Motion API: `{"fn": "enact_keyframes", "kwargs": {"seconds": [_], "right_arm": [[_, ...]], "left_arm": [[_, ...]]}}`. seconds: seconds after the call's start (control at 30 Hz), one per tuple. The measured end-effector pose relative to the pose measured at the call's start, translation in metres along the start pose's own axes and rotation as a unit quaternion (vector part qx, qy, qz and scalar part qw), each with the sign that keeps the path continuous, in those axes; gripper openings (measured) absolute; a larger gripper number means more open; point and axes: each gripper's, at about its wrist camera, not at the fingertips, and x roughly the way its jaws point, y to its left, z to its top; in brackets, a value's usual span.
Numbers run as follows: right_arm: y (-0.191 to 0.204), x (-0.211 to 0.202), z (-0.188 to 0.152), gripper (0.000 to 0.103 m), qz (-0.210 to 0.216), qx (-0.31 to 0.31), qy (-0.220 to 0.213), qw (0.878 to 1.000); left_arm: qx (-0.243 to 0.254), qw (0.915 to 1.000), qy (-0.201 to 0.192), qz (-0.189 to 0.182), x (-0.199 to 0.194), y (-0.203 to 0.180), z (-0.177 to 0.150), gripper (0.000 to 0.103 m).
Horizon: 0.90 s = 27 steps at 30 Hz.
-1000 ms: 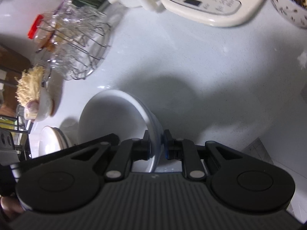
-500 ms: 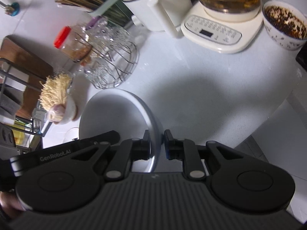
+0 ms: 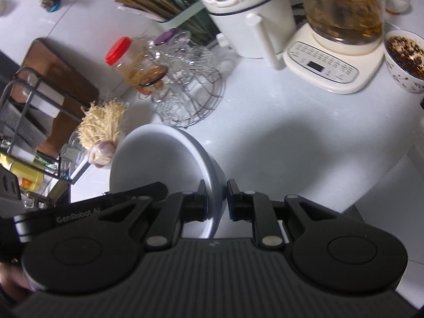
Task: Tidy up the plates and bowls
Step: 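Carry the stacked white bowls with both grippers over the patterned plates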
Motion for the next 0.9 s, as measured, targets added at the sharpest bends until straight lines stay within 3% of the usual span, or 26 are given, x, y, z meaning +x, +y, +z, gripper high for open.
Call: {"fn": "enact_keyframes", "kwargs": {"seconds": [0.9], "right_arm": [[0.099,0.027,-0.040,0.019,0.065,-0.108,0.031,0.992]], "left_arm": [[-0.095,0.9898,-0.092,0.053,-0.091,0.088,-0.055,0.029]]}}
